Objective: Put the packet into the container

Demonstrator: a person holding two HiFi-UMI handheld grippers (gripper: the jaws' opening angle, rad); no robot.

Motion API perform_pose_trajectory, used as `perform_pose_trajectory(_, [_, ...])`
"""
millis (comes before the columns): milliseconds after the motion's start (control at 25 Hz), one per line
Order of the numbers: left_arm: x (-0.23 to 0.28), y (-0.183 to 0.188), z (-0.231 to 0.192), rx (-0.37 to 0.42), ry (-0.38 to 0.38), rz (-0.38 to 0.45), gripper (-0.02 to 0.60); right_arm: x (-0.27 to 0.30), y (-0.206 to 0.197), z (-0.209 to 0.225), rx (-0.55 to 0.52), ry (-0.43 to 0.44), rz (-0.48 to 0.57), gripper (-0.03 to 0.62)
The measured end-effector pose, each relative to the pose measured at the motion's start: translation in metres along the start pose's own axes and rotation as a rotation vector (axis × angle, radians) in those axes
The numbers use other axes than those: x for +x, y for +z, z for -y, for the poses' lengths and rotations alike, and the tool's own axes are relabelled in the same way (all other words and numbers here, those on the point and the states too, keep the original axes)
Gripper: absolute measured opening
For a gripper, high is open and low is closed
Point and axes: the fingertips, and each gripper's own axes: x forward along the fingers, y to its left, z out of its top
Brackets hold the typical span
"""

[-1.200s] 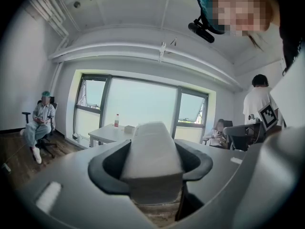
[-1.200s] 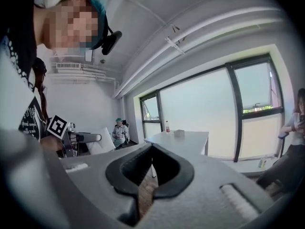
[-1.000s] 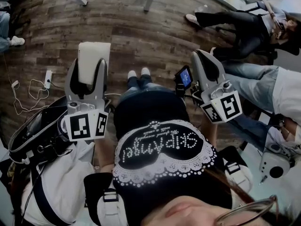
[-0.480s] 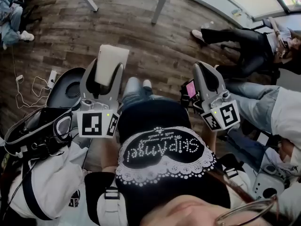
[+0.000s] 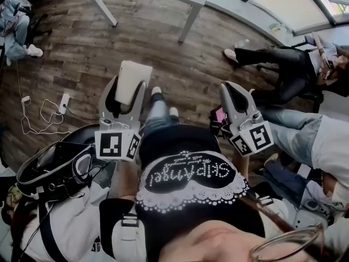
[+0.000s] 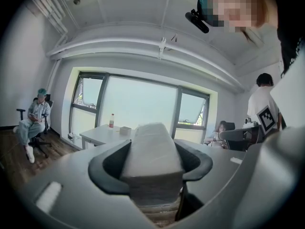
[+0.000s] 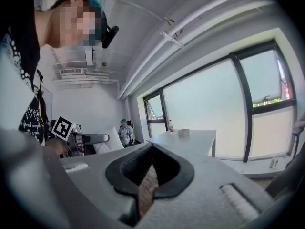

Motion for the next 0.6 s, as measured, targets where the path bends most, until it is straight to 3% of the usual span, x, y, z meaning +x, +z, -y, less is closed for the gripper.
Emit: perform_pose_trajectory(600, [0.076, 0.032, -0.064, 0.015, -0.085, 0.001, 0.276, 0.098, 0.034, 0.011, -0.001, -0.046, 0.021, 0.002])
